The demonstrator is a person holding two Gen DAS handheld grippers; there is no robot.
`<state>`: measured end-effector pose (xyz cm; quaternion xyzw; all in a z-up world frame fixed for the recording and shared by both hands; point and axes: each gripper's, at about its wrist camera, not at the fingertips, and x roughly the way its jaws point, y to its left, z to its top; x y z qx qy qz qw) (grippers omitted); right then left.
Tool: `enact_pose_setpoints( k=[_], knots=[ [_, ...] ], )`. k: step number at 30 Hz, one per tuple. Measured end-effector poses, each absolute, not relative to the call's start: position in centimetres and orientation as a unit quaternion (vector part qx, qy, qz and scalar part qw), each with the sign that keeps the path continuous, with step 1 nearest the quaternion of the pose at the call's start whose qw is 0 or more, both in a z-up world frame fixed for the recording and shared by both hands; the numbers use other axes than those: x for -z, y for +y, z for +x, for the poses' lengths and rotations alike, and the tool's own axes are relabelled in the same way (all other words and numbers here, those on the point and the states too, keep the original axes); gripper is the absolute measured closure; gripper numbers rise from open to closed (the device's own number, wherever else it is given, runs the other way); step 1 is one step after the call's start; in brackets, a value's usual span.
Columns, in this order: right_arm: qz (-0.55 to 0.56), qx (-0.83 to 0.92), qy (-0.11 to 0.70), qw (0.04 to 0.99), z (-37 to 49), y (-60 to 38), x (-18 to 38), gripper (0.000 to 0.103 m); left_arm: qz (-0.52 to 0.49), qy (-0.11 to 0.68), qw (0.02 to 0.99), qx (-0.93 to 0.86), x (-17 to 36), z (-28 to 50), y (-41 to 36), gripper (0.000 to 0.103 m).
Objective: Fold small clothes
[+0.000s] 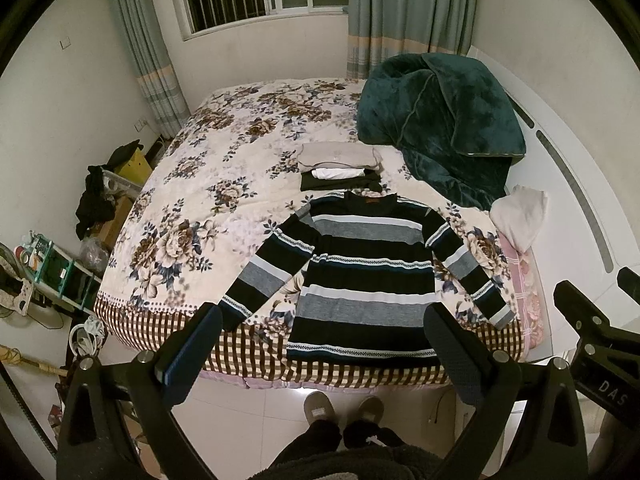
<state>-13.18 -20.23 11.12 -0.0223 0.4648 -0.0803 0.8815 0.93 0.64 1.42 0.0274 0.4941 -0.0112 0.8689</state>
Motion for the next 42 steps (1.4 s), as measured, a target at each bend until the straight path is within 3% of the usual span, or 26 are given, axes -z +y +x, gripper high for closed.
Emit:
enact_pose_setpoints(
  k=[34,42],
  knots=[
    [-0.011,0.088,0.471,0.878,-12.7,-19.2,-11.0,0.0,0.032,0.497,0.867,0.025,-1.4,2.9,0.0,0.0],
    [0.07,0.215,0.508,0.831,-8.9,-29.4,0.8,0.0,0.089,0.484,0.87,0.018,7.9,10.8,-1.5,0.0]
  ],
)
